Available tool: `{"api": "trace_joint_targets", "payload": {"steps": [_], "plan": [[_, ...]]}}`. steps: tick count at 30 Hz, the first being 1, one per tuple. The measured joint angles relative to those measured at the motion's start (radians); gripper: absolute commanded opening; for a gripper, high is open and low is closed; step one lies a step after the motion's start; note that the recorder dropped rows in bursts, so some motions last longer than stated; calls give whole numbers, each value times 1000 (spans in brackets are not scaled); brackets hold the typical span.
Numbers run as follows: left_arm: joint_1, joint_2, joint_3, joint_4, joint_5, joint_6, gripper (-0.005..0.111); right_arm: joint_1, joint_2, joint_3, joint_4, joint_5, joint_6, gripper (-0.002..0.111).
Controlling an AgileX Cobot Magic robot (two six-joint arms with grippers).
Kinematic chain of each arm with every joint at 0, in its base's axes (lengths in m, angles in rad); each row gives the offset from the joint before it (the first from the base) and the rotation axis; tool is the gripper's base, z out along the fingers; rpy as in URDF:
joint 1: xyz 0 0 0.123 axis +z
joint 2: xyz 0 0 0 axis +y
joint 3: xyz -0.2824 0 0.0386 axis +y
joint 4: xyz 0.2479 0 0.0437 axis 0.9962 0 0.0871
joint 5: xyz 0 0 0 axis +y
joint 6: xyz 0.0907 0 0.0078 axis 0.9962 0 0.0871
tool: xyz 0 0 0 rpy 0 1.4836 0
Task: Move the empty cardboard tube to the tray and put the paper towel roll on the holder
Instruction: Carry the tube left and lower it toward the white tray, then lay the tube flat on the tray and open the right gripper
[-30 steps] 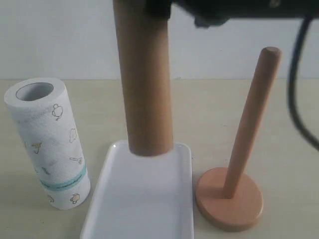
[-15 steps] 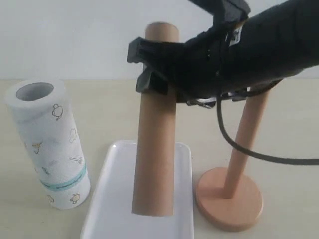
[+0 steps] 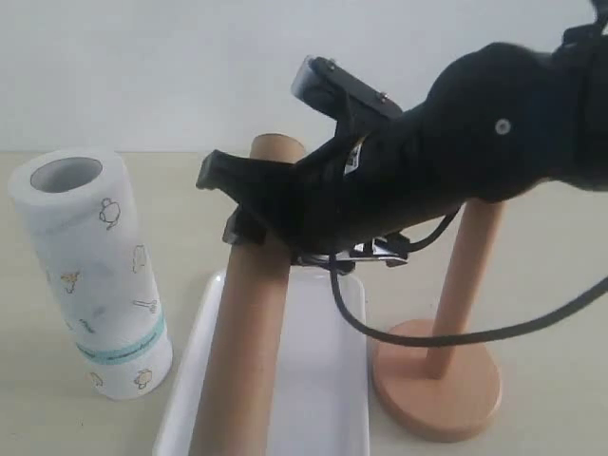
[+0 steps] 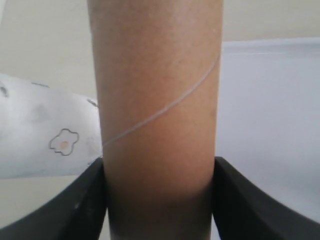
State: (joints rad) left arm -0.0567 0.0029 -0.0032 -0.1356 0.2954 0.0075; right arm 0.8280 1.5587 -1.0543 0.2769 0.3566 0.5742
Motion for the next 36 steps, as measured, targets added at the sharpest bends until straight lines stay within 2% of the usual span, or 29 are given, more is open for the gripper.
{"api": "trace_joint_targets", "payload": {"steps": [5,8,11,14,15,17,21,23,34,36], "plan": [[0,0,0,0,0,0,6,0,126,-82,-20,70,42,0],[0,0,0,0,0,0,6,-2,186,-182,-122,186,99,0],[0,0,0,0,0,0,6,-23,213,-206,-158,303,123,0],[0,0,0,0,0,0,6,-29,240,-209,-165,306,126,1],[0,0,0,0,0,0,6,-29,254,-209,-167,291,126,3],[0,0,0,0,0,0,6,-29,280,-209,-172,271,126,15],[0,0,0,0,0,0,6,-36,316,-209,-174,266,126,43],[0,0,0,0,0,0,6,-42,329,-209,-174,265,126,49],[0,0,0,0,0,0,6,-48,337,-209,-177,262,126,50],[0,0,0,0,0,0,6,-48,337,-209,-182,262,126,53]]}}
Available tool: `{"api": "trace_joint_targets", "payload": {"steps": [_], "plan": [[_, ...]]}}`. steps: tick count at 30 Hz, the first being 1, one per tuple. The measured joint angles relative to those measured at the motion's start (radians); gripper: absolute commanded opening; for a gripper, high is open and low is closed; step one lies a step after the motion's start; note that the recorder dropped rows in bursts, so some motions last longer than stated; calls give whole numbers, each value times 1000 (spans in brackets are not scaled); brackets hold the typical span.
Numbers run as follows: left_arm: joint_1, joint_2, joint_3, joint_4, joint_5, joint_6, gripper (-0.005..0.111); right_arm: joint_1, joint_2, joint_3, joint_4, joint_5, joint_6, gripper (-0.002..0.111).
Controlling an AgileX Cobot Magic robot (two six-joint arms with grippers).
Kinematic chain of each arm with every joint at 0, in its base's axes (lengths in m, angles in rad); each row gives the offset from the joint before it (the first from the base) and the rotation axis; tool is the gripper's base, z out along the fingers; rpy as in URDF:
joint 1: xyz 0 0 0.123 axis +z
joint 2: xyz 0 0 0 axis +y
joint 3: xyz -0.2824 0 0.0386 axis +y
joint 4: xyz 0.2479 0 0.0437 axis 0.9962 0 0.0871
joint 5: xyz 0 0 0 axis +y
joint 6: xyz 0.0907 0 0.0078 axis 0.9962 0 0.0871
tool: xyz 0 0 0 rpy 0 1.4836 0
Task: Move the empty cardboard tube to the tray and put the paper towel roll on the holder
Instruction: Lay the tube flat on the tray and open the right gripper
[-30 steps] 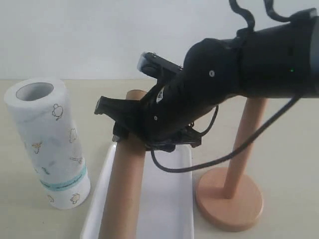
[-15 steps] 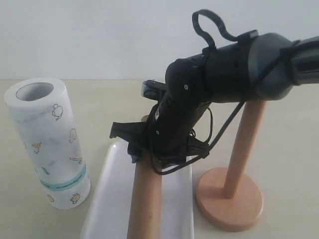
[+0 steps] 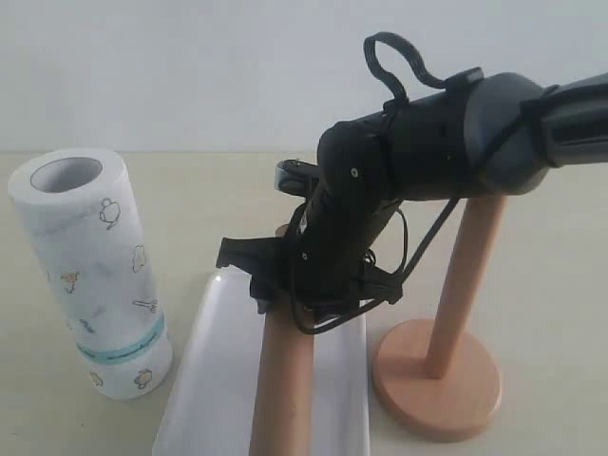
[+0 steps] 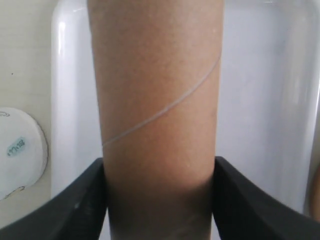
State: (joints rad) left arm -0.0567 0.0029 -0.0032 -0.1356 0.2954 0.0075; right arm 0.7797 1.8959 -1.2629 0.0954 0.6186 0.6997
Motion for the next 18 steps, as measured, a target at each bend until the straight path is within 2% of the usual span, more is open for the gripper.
{"api": "trace_joint_targets", "payload": {"steps": [4,9,11,17,18], "plan": [[0,0,0,0,0,0,6,0,0,0,-3,0,0,67],[0,0,0,0,0,0,6,0,0,0,-6,0,9,64],[0,0,0,0,0,0,6,0,0,0,-7,0,17,55],[0,0,0,0,0,0,6,0,-11,0,4,43,21,2],[0,0,0,0,0,0,6,0,-20,0,4,50,16,0]]}}
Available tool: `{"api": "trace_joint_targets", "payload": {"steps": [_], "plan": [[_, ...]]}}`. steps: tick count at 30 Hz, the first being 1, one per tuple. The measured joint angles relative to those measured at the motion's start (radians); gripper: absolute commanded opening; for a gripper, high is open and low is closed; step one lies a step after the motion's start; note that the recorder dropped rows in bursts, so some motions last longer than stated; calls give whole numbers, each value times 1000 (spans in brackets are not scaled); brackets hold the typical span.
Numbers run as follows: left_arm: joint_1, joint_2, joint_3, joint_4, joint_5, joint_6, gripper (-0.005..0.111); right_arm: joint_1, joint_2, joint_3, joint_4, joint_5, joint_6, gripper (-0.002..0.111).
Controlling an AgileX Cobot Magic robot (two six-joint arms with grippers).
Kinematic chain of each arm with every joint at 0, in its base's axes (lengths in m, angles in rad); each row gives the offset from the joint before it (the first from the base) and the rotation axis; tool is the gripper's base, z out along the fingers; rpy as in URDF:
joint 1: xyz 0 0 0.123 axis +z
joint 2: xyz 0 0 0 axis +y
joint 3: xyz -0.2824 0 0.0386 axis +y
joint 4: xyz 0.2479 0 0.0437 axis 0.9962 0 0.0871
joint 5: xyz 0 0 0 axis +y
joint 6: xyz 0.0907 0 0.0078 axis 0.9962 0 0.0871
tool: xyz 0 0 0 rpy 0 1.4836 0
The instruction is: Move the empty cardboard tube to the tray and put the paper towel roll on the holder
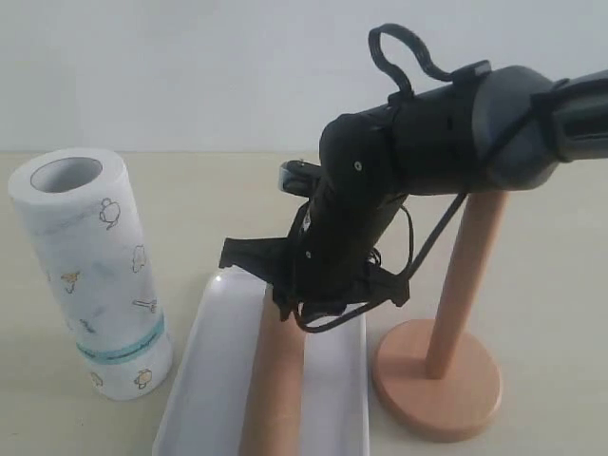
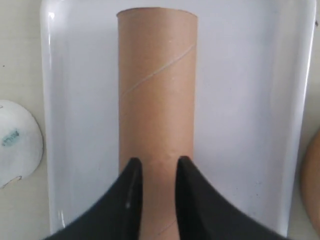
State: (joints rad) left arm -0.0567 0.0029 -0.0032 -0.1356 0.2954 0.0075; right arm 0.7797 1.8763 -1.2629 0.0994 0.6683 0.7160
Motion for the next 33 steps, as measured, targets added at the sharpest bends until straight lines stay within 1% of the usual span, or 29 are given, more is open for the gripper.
{"api": "trace_joint_targets", "payload": {"steps": [4,9,12,15,18,20,22,24,27,29,33], "plan": [[0,0,0,0,0,0,6,0,-84,0,0,-2,-36,0],[0,0,0,0,0,0,6,0,-231,-2,0,-77,-68,0],[0,0,0,0,0,0,6,0,-330,-25,-5,-88,-96,0],[0,0,0,0,0,0,6,0,-438,-61,-17,-86,-146,0],[0,0,0,0,0,0,6,0,-558,-98,-47,-86,-235,0],[0,0,0,0,0,0,6,0,-634,-112,-118,-84,-271,0],[0,0,0,0,0,0,6,0,-708,-118,-245,-50,-289,0],[0,0,0,0,0,0,6,0,-783,-120,-387,33,-286,0],[0,0,0,0,0,0,6,0,-889,-105,-544,164,-242,0],[0,0,0,0,0,0,6,0,-962,-69,-615,192,-203,0],[0,0,0,0,0,0,6,0,-1139,44,-694,172,-141,0]]}}
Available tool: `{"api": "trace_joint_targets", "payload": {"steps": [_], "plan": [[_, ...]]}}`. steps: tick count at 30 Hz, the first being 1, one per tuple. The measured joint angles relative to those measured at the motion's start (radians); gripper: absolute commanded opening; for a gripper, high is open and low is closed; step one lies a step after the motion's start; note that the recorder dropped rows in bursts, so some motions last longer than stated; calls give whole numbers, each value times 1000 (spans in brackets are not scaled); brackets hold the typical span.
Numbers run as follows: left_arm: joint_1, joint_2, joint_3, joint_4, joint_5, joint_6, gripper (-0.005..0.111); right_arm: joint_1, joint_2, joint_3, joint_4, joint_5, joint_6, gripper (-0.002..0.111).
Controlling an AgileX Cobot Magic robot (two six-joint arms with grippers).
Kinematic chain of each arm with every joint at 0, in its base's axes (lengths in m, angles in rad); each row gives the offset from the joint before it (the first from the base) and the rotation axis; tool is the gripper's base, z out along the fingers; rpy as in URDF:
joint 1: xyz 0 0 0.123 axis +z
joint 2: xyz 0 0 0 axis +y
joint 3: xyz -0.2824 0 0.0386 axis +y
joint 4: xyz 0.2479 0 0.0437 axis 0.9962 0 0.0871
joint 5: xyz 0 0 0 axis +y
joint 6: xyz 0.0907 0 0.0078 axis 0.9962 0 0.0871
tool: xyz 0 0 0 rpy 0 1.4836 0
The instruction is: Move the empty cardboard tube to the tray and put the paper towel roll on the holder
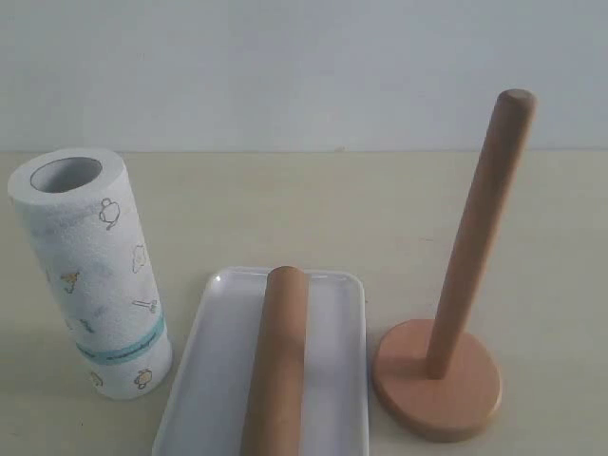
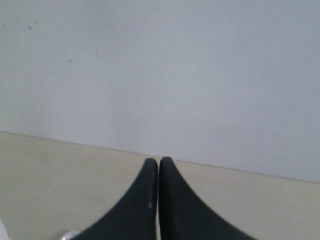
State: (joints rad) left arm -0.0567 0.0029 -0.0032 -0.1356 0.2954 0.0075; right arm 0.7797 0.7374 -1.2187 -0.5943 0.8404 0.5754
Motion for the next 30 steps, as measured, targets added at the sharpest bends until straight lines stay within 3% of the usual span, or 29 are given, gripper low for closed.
{"api": "trace_joint_targets", "payload": {"steps": [6,13,30], "plan": [[0,0,0,0,0,0,6,0,-246,171,-20,-28,15,0],[0,0,0,0,0,0,6,0,-402,208,-8,-20,26,0],[0,0,0,0,0,0,6,0,-493,208,-8,-2,28,0]]}}
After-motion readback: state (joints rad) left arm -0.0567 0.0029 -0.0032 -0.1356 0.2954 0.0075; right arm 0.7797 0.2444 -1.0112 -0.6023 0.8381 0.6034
